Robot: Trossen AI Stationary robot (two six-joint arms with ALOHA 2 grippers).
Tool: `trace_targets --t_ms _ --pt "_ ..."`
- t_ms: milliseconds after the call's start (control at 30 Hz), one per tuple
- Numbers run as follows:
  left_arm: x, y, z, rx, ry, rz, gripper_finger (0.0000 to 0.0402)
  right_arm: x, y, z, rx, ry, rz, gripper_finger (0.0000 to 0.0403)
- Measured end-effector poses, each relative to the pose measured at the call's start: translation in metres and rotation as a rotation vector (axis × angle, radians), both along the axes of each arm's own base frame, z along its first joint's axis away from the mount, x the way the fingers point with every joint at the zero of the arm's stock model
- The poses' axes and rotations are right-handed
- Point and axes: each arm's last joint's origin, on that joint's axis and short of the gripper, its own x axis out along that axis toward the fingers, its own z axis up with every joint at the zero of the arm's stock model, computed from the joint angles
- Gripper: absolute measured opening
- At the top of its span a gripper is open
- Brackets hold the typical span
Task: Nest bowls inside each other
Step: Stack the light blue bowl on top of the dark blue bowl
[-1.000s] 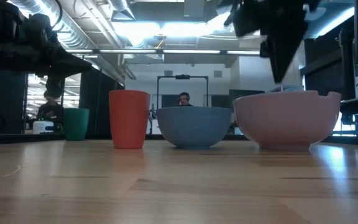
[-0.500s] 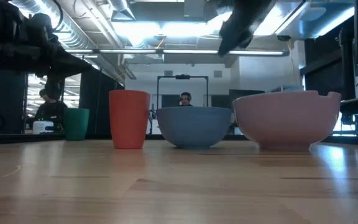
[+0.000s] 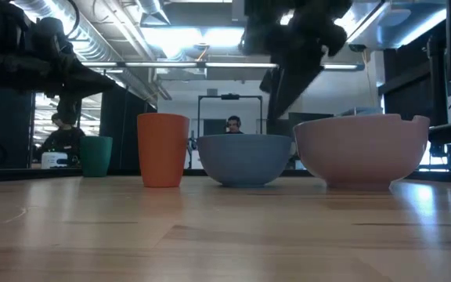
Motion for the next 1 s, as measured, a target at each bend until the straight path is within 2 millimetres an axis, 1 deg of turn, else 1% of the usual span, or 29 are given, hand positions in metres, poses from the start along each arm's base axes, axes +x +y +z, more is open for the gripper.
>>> trace_targets --t_ms 167,300,733,800,900,1000 --pt "0.0 0.0 0.0 0.003 0.001 -0.008 0.0 0.004 0.003 -0.013 -0.011 0.036 0.009 0.017" --pt "0.0 0.0 0.0 0.024 0.007 -0.016 0.0 0.008 0.001 -0.028 -0.011 0.081 0.002 0.017" --pt "0.0 0.0 0.0 0.034 0.01 -0.017 0.0 0.019 -0.001 -0.033 -0.086 0.095 -0.023 0.0011" --pt "0.0 0.0 0.0 0.035 0.01 -0.017 0.0 0.025 -0.001 -0.026 -0.088 0.071 -0.021 0.0003" --pt "0.0 0.0 0.0 0.035 0.009 -0.017 0.0 0.031 -0.001 -0.007 -0.097 0.049 -0.021 0.0001" --pt "0.0 0.0 0.0 0.035 0.01 -0.017 0.0 0.032 -0.002 0.011 -0.12 0.071 -0.01 0.0"
